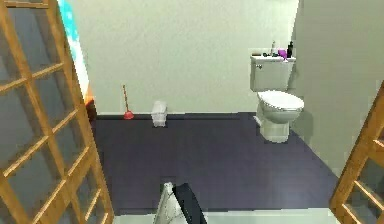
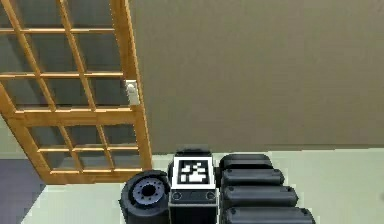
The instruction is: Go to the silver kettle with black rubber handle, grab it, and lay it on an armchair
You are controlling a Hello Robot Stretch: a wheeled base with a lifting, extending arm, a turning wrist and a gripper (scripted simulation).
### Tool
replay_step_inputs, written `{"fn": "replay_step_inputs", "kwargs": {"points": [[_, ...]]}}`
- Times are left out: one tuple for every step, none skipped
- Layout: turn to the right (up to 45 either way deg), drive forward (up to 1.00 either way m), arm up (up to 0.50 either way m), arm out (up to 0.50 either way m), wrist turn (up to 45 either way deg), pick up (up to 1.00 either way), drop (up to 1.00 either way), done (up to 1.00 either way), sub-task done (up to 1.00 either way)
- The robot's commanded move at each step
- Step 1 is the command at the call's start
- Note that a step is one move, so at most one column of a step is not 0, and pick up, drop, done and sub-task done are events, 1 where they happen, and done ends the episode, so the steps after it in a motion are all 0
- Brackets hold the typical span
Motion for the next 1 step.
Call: {"fn": "replay_step_inputs", "kwargs": {"points": [[0.0, 1.00, 0.00, 0.00, 0.0, 0.00, 0.00, 0.00, 0.00]]}}
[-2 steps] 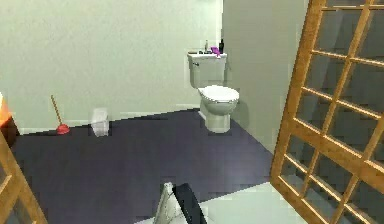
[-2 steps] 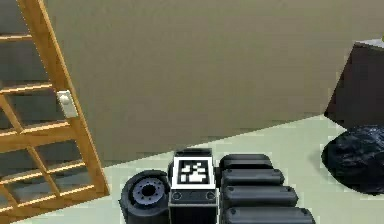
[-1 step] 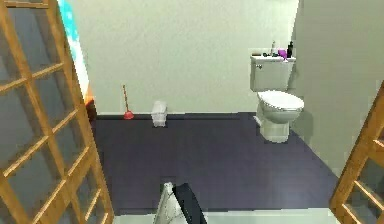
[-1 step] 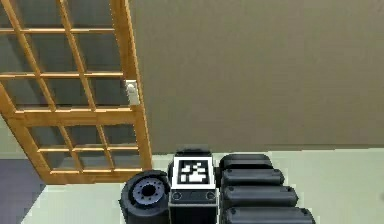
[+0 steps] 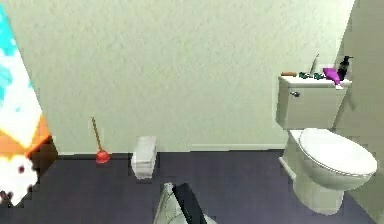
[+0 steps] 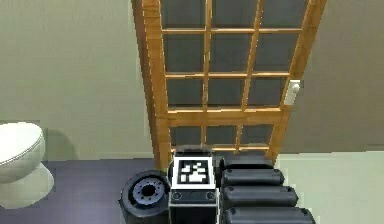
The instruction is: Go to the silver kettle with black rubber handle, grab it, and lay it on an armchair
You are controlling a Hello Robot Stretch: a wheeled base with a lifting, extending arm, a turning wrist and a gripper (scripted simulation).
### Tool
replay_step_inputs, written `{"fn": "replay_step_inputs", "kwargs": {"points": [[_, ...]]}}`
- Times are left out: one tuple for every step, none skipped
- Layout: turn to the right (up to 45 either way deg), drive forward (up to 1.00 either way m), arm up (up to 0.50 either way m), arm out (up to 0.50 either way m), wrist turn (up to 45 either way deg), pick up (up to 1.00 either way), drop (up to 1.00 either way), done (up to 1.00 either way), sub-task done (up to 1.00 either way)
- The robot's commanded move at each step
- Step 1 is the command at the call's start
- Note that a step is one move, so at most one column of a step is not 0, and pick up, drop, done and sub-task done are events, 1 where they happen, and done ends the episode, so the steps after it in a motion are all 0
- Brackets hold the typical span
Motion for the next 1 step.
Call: {"fn": "replay_step_inputs", "kwargs": {"points": [[-6.0, 0.00, 0.00, 0.00, 0.0, 0.00, 0.00, 0.00, 0.00]]}}
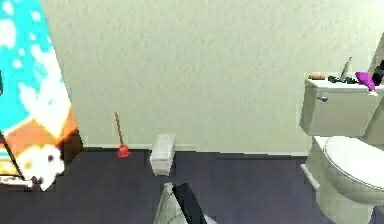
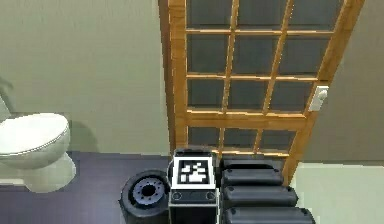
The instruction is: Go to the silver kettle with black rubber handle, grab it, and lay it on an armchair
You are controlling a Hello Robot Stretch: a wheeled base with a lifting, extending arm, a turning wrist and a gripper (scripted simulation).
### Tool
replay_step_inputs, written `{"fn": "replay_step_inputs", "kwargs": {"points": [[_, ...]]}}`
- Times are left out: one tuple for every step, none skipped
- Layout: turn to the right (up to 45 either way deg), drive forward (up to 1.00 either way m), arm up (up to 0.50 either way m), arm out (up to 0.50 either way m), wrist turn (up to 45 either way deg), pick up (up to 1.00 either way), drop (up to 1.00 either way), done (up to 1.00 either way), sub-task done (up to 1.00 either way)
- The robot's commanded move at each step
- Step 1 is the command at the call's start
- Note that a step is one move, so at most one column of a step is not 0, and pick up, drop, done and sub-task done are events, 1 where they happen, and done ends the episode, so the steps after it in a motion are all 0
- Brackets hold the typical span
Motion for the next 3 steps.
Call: {"fn": "replay_step_inputs", "kwargs": {"points": [[0.0, 0.50, 0.00, 0.00, 0.0, 0.00, 0.00, 0.00, 0.00], [-42.0, 0.00, 0.00, 0.00, 0.0, 0.00, 0.00, 0.00, 0.00], [0.0, 0.35, 0.00, 0.00, 0.0, 0.00, 0.00, 0.00, 0.00]]}}
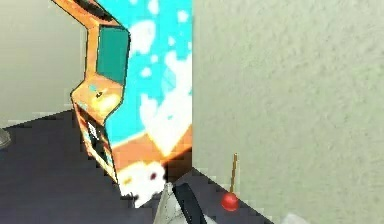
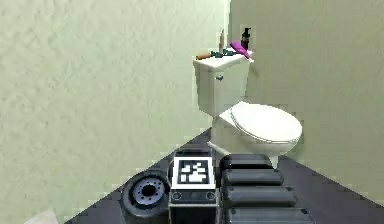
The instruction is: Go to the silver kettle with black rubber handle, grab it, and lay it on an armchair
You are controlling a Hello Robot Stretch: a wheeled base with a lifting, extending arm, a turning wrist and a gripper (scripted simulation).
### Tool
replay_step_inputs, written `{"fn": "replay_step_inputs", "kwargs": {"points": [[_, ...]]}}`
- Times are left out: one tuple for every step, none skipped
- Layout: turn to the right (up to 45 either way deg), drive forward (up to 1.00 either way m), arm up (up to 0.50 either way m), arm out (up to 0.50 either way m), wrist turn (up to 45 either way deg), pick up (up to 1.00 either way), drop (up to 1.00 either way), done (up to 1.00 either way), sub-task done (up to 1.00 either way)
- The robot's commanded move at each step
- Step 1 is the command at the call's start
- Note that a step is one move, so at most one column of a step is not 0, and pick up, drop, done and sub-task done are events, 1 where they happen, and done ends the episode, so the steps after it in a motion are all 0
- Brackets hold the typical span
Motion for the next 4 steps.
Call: {"fn": "replay_step_inputs", "kwargs": {"points": [[-45.0, 0.00, 0.00, 0.00, 0.0, 0.00, 0.00, 0.00, 0.00], [-6.0, 0.00, 0.00, 0.00, 0.0, 0.00, 0.00, 0.00, 0.00], [0.0, 1.00, 0.00, 0.00, 0.0, 0.00, 0.00, 0.00, 0.00], [-3.0, 0.00, 0.00, 0.00, 0.0, 0.00, 0.00, 0.00, 0.00]]}}
